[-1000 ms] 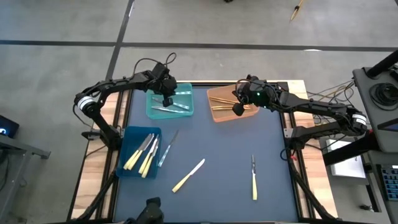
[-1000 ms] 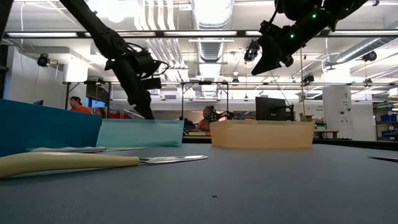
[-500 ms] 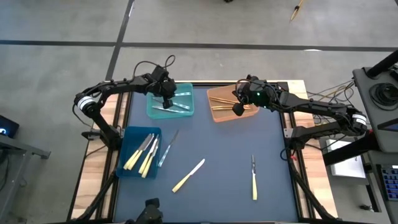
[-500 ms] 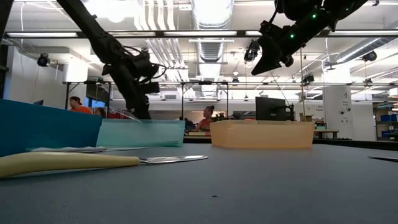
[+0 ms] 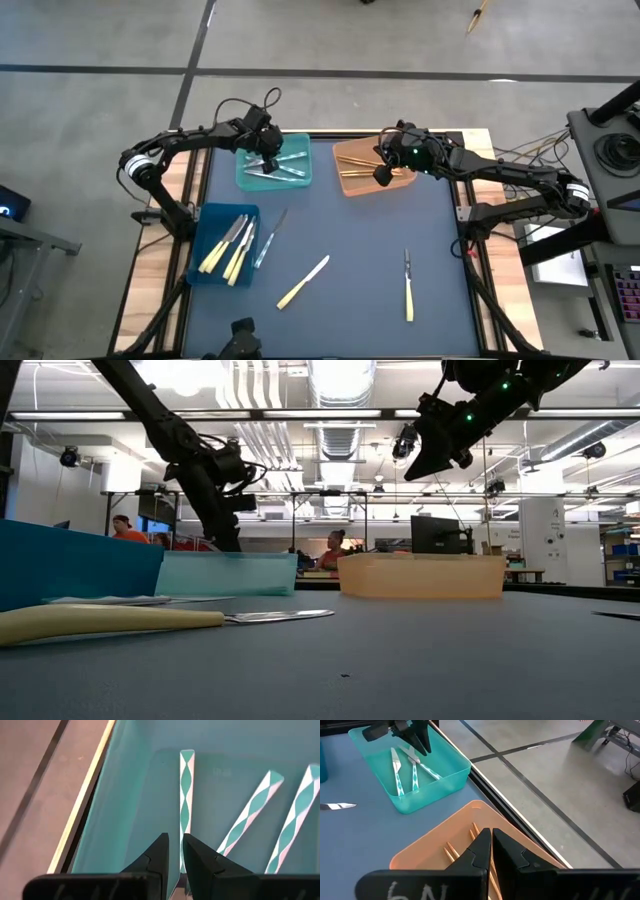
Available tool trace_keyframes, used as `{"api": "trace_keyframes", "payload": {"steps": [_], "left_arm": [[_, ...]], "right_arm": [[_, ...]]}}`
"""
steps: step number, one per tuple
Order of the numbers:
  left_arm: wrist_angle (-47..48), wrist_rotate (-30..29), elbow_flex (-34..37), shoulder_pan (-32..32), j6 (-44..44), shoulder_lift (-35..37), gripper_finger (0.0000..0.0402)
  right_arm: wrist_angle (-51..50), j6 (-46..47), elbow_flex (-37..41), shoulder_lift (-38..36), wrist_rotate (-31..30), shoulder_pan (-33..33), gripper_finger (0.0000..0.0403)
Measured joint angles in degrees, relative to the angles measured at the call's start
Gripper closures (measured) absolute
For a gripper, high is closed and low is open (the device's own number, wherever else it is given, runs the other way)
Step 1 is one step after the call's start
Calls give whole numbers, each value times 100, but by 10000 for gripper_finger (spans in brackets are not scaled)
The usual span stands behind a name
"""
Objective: Sort silverware by color (type)
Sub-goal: Put the light yellow knife into the blue bin
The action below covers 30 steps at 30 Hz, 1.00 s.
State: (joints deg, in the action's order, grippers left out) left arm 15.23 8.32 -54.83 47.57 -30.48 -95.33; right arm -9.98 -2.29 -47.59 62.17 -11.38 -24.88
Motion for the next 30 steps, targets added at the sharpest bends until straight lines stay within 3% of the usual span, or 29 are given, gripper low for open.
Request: {"api": "trace_keyframes", "payload": {"steps": [5,12,23,30], "left_arm": [[-18,6,-57,-31,605,56,361],[-237,34,145,-426,809,410,364],[-1330,15,1350,-1244,1557,2132,364],[-2875,-24,2299,-1694,2199,3142,364]], "right_arm": [[0,211,2,-1,-1,12,394],[-2,621,2,-1,4,246,394],[-1,1171,2,-2,4,901,394],[2,1326,2,0,13,1107,394]]}}
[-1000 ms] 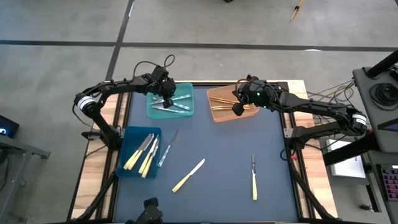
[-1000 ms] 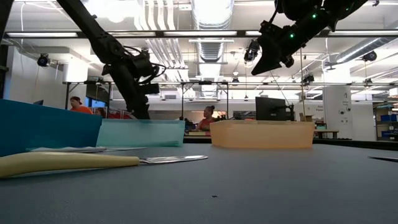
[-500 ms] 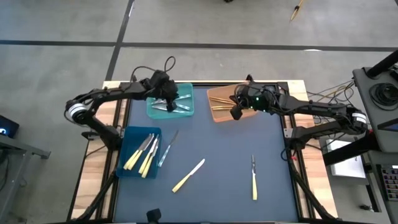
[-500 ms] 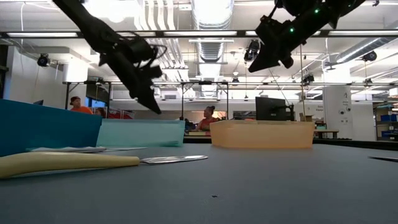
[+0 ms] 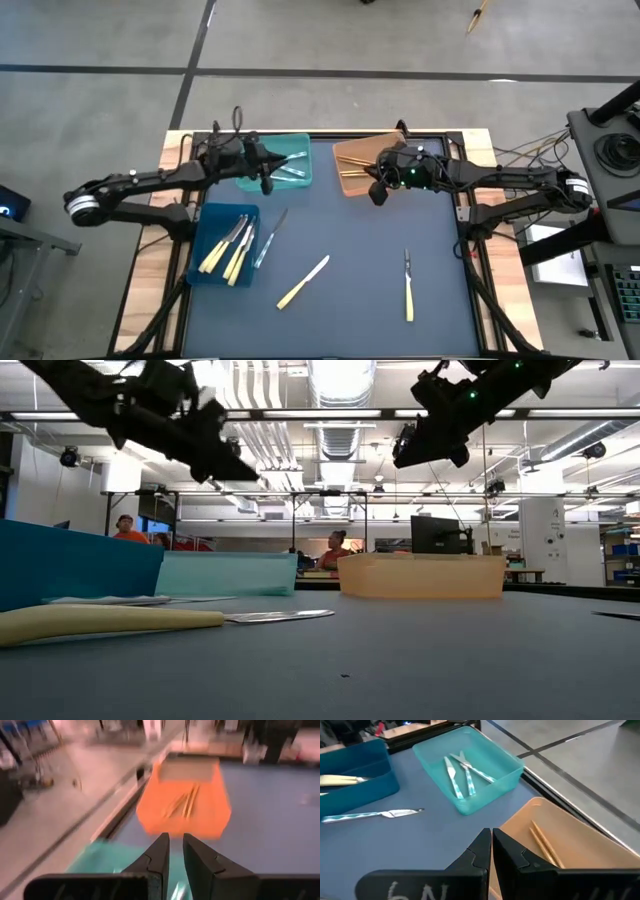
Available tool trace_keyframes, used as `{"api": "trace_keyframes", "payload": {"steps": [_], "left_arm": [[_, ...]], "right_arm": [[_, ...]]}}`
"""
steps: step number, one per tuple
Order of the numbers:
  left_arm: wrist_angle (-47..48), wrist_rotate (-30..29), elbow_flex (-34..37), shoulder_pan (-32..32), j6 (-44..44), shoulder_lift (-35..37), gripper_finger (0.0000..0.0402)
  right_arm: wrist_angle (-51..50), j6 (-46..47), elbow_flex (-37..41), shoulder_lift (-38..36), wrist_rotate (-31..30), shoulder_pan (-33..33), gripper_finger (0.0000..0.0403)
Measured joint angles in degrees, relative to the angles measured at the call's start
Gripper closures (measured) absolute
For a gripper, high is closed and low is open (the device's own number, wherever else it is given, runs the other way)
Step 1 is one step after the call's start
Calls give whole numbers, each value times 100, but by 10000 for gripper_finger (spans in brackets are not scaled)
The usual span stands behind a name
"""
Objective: Sort silverware by color (type)
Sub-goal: Put the light yellow knife into the blue bin
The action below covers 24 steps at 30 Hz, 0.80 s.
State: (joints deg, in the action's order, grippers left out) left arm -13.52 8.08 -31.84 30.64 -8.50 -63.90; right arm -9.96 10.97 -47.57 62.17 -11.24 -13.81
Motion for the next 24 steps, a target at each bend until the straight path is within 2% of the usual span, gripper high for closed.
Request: {"api": "trace_keyframes", "payload": {"steps": [9,15,24], "left_arm": [[-1673,-4,558,-450,508,267,364],[-1801,-4,531,-559,662,185,364],[-1801,-3,530,-592,783,51,364]], "right_arm": [[438,266,0,0,447,16,394],[819,406,0,144,871,60,394],[835,667,-87,515,1055,349,394]]}}
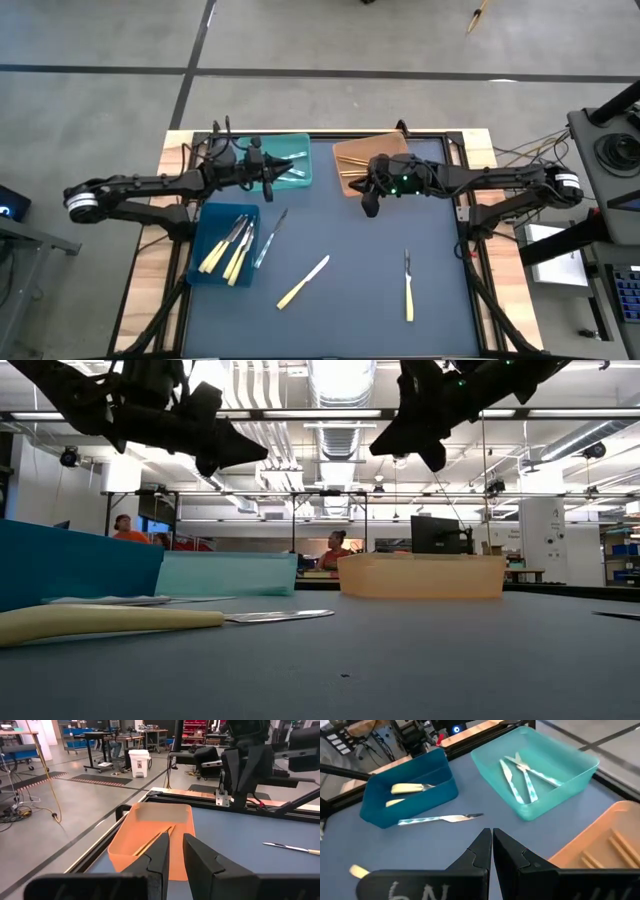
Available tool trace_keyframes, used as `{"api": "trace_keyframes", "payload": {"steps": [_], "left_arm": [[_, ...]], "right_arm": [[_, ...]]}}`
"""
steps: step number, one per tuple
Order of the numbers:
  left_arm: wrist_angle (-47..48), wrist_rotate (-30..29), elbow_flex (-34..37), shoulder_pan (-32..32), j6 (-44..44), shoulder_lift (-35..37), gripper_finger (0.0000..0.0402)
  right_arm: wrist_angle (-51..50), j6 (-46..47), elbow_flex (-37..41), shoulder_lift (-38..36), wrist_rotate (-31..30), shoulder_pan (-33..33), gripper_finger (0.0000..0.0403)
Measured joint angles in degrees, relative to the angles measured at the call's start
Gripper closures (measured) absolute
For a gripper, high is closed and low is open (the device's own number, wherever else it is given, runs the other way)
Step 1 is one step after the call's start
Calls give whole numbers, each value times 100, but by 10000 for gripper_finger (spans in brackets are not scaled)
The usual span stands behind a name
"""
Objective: Sort silverware by color (type)
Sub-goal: Put the light yellow knife into the blue bin
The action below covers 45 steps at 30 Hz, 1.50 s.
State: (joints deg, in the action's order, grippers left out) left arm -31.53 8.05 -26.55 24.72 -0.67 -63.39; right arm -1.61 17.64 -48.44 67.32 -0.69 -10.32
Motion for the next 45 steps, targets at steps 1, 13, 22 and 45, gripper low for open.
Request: {"api": "trace_keyframes", "payload": {"steps": [1,13,22,45], "left_arm": [[0,0,0,-10,0,-14,364],[1,-1,0,-181,156,-82,364],[-39,0,0,-281,184,-88,364],[-82,5,4,-398,177,-92,364]], "right_arm": [[5,68,-17,26,-4,44,394],[-138,796,-84,154,-26,626,394],[-264,1302,-84,152,-11,1327,394],[-1267,2750,-312,814,340,1912,394]]}}
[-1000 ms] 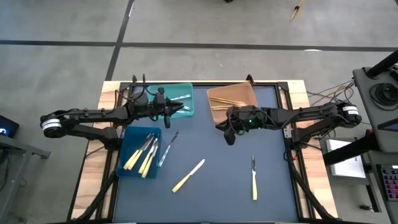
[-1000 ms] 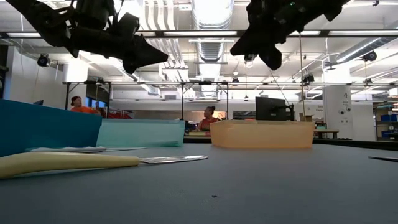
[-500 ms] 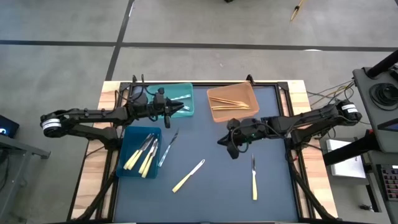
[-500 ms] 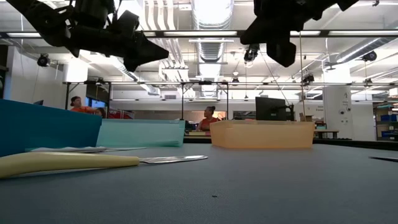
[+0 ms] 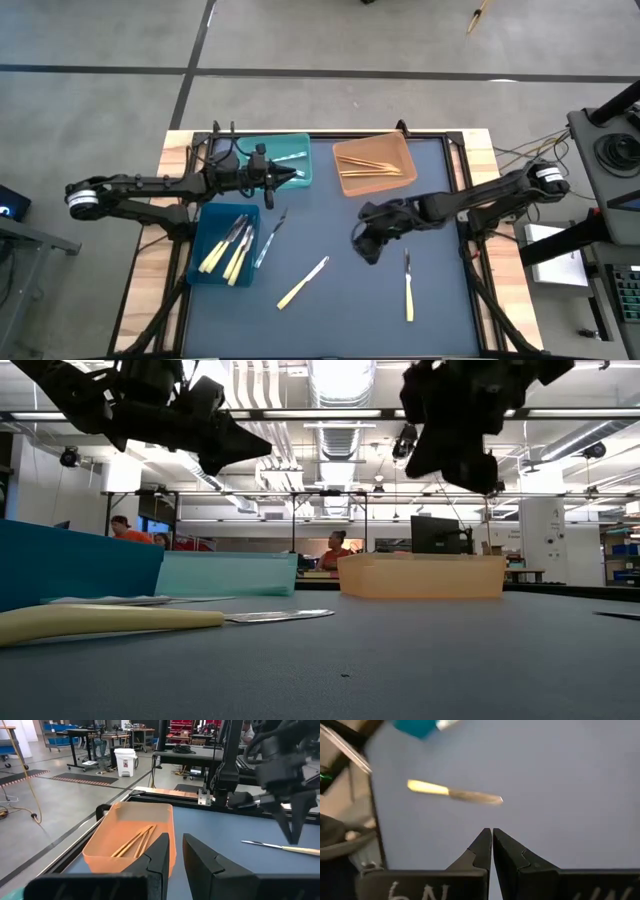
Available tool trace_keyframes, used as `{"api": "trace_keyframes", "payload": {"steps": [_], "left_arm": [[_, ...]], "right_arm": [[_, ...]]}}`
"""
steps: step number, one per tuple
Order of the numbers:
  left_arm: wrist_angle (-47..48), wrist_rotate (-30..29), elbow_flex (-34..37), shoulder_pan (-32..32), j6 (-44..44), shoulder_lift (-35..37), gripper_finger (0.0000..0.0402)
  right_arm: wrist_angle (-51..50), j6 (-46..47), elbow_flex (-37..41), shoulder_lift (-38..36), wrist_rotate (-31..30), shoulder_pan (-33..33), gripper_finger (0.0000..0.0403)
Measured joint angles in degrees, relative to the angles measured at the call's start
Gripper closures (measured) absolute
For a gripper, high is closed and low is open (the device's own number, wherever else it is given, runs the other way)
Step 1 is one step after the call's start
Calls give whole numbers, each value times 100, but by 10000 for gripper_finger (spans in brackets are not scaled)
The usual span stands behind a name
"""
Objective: Sort silverware by color (type)
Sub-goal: Put the light yellow knife into the blue bin
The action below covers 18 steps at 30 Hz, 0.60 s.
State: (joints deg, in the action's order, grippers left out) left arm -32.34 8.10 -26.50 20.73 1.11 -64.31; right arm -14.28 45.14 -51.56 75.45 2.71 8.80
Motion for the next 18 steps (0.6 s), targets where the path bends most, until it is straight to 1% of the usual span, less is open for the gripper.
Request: {"api": "trace_keyframes", "payload": {"steps": [6,12,15,18], "left_arm": [[40,-2,0,-31,-5,-11,363],[45,-1,0,-74,-13,-11,363],[111,0,0,-122,-16,-11,364],[207,0,0,-163,-18,-11,364]], "right_arm": [[-1382,-30,-776,662,372,26,394],[-2790,-298,-1622,1323,393,48,394],[-3214,-337,-1866,1543,391,48,394],[-3446,-254,-1931,1652,439,69,394]]}}
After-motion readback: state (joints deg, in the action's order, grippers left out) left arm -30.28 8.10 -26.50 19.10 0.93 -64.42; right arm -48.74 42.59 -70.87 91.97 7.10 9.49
